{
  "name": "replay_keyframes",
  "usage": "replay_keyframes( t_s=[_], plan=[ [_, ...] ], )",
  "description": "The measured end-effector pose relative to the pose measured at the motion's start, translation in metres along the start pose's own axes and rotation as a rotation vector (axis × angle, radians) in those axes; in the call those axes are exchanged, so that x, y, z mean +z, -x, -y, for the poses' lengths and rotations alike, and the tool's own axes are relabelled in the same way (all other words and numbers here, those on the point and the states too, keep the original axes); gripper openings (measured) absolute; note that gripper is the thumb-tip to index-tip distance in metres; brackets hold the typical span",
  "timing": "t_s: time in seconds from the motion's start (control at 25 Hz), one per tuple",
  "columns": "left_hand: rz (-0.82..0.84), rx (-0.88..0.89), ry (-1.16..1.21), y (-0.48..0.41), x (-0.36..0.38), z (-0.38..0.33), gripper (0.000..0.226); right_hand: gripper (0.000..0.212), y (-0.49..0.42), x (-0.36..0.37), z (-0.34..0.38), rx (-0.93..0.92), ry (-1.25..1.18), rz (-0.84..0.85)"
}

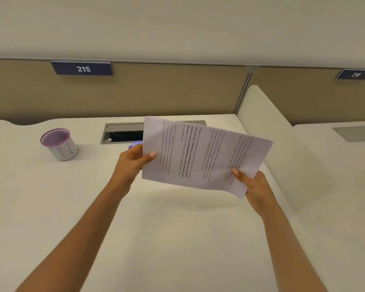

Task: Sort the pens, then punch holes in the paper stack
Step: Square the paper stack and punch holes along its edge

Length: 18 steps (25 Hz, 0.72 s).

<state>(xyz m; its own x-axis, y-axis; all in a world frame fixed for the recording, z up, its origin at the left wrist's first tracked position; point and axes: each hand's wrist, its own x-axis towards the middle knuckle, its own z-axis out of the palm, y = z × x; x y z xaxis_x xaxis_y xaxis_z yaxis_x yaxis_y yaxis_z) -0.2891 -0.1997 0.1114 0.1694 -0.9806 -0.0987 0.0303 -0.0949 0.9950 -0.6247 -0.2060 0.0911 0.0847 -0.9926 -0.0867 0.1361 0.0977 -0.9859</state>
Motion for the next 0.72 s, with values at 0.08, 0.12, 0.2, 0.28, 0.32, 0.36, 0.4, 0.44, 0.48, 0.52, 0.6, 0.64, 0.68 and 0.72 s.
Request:
replay_keyframes(
  t_s=[0.08, 0.12, 0.2, 0.28, 0.32, 0.36, 0.4, 0.44, 0.48, 0.52, 0.6, 0.64, 0.68, 0.72],
  plan=[
    [0.063, 0.031, -0.053, 0.000, 0.002, 0.005, 0.027, 0.027, -0.002, -0.005, -0.007, 0.012, 0.044, -0.005],
    [0.078, 0.037, -0.056, 0.002, 0.002, 0.013, 0.024, 0.026, -0.002, -0.008, -0.013, 0.026, 0.062, -0.022],
    [0.094, 0.023, -0.098, 0.008, 0.001, 0.036, 0.021, 0.025, -0.002, -0.014, -0.032, 0.077, 0.092, -0.053],
    [0.118, -0.007, -0.158, 0.015, 0.002, 0.059, 0.025, 0.028, 0.001, -0.019, -0.052, 0.150, 0.133, -0.049],
    [0.128, -0.024, -0.186, 0.019, 0.004, 0.067, 0.024, 0.032, 0.003, -0.021, -0.061, 0.175, 0.158, -0.039],
    [0.128, -0.044, -0.204, 0.021, 0.006, 0.073, 0.022, 0.036, 0.005, -0.022, -0.068, 0.188, 0.176, -0.030],
    [0.119, -0.056, -0.206, 0.021, 0.008, 0.076, 0.020, 0.038, 0.005, -0.022, -0.072, 0.192, 0.186, -0.030],
    [0.111, -0.057, -0.194, 0.019, 0.009, 0.075, 0.018, 0.039, 0.005, -0.021, -0.072, 0.191, 0.196, -0.040],
    [0.104, -0.052, -0.181, 0.016, 0.010, 0.072, 0.018, 0.038, 0.003, -0.021, -0.067, 0.190, 0.203, -0.055],
    [0.098, -0.059, -0.161, 0.013, 0.010, 0.067, 0.018, 0.036, 0.000, -0.022, -0.059, 0.186, 0.205, -0.070],
    [0.071, -0.121, -0.073, 0.008, 0.008, 0.056, 0.014, 0.037, -0.005, -0.026, -0.037, 0.149, 0.176, -0.055],
    [0.049, -0.160, -0.007, 0.007, 0.007, 0.052, 0.014, 0.039, -0.008, -0.029, -0.027, 0.127, 0.139, -0.038],
    [0.019, -0.201, 0.073, 0.007, 0.008, 0.050, 0.015, 0.041, -0.008, -0.031, -0.021, 0.116, 0.077, -0.035],
    [-0.011, -0.244, 0.159, 0.008, 0.010, 0.049, 0.015, 0.043, -0.007, -0.031, -0.019, 0.127, -0.015, -0.046]
  ],
)
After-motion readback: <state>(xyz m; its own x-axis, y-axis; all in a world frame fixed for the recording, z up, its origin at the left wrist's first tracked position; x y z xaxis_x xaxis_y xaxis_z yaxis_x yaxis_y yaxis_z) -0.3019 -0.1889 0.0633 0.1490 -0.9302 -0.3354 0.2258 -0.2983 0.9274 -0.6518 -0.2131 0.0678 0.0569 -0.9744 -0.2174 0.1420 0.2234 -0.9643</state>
